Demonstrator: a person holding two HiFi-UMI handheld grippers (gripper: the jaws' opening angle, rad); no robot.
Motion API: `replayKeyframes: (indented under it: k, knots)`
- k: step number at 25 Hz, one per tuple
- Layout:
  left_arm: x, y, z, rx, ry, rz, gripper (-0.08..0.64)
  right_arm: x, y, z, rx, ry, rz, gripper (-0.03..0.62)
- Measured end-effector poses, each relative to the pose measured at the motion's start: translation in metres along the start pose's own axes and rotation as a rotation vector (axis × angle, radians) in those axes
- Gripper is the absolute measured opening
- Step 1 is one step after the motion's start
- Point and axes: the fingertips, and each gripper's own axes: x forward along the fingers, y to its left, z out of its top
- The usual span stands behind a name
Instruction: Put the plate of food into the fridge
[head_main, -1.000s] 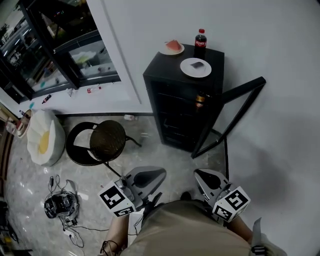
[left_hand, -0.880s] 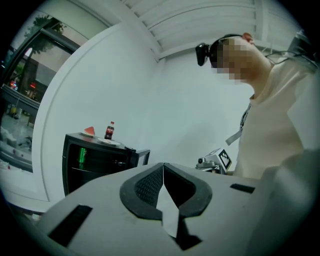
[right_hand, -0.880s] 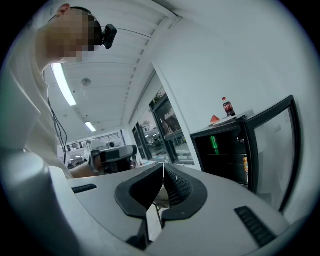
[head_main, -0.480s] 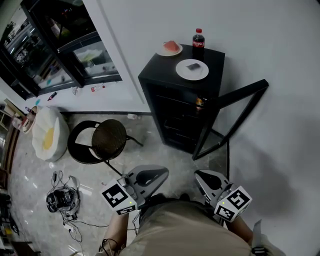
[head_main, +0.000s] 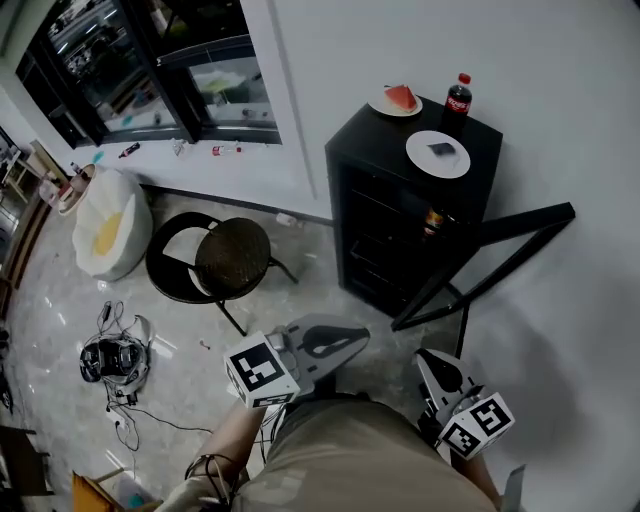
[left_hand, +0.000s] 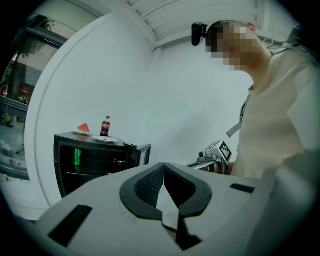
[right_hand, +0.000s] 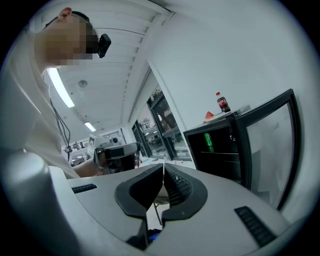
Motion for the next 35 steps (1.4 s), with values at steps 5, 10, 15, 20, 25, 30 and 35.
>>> replayKeyframes:
  k: [5,10,15,20,25,30,35]
  knots:
    - [-0.011,0.022,-0.002,0.008,-0.002,-0.006,0.011,0.029,0.003,0.0,-0.017,0.036,0.005,0.021]
    - [-0.012,0.054,-0.002,0.015,0.006,-0.029,0.011,0.059,0.0,0.011,-0.062,0.06,-0.018,0.021]
    - [0.0,0.083,-0.003,0.057,0.047,-0.081,0.012,0.074,-0.008,0.019,-0.083,0.071,-0.098,0.021]
    - [0.014,0.114,0.006,0.125,0.062,-0.146,0.012,0.087,-0.015,0.026,-0.069,0.066,-0.2,0.021]
    - [0.031,0.155,0.021,0.285,0.08,-0.156,0.012,0.104,-0.019,0.029,-0.061,0.062,-0.275,0.021]
    - [0.044,0.191,0.041,0.379,0.073,-0.161,0.012,0.127,-0.016,0.033,-0.063,0.074,-0.311,0.021]
    - [0.061,0.219,0.051,0.494,0.088,-0.137,0.012,0.141,-0.017,0.028,-0.058,0.093,-0.337,0.021]
